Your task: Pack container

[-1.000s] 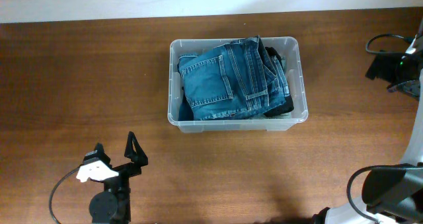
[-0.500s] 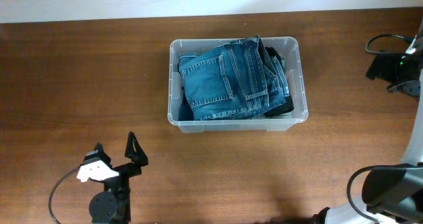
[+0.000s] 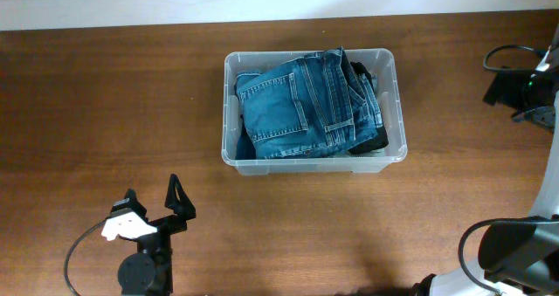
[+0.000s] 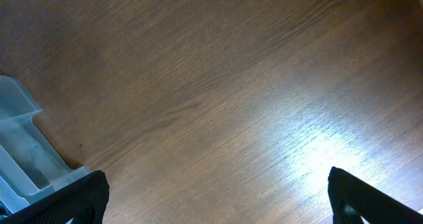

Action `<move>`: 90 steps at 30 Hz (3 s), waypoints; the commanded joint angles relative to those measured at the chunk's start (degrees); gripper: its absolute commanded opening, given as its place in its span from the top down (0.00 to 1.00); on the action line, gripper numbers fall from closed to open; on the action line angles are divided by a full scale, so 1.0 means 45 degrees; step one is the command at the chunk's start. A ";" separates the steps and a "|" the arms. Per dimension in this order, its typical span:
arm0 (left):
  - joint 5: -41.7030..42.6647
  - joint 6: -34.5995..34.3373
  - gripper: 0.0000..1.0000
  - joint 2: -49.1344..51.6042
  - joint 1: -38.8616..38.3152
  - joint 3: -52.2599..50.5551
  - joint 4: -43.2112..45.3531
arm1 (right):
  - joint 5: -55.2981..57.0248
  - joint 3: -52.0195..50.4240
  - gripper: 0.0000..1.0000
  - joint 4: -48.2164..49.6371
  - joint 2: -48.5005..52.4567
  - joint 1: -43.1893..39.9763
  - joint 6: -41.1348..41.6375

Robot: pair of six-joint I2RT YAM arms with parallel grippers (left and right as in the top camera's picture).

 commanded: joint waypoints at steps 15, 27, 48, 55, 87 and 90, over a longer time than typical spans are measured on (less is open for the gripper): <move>0.0000 0.0204 0.01 -0.0087 0.0063 -0.0044 -0.0029 | 0.0160 -0.0015 0.02 0.0015 0.0107 -0.0024 0.0155; 0.0000 0.0204 0.01 -0.0087 0.0063 -0.0044 -0.0029 | 0.0160 -0.0015 0.02 0.0015 -0.3424 -0.0019 0.0155; 0.0000 0.0204 0.01 -0.0087 0.0063 -0.0044 -0.0029 | 0.0165 -0.0015 0.02 0.0005 -1.2585 0.4172 0.0155; 0.0000 0.0204 0.01 -0.0087 0.0063 -0.0044 -0.0029 | 0.0165 -0.0015 0.02 -0.0097 -1.4290 0.4959 0.0155; 0.0000 0.0204 0.00 -0.0087 0.0063 -0.0044 -0.0029 | 0.0165 -0.0724 0.02 -0.4027 -1.8753 0.5255 0.0155; 0.0000 0.0204 0.01 -0.0087 0.0063 -0.0044 -0.0029 | 0.0160 -0.1549 0.02 -0.4027 -1.9438 0.5255 0.0155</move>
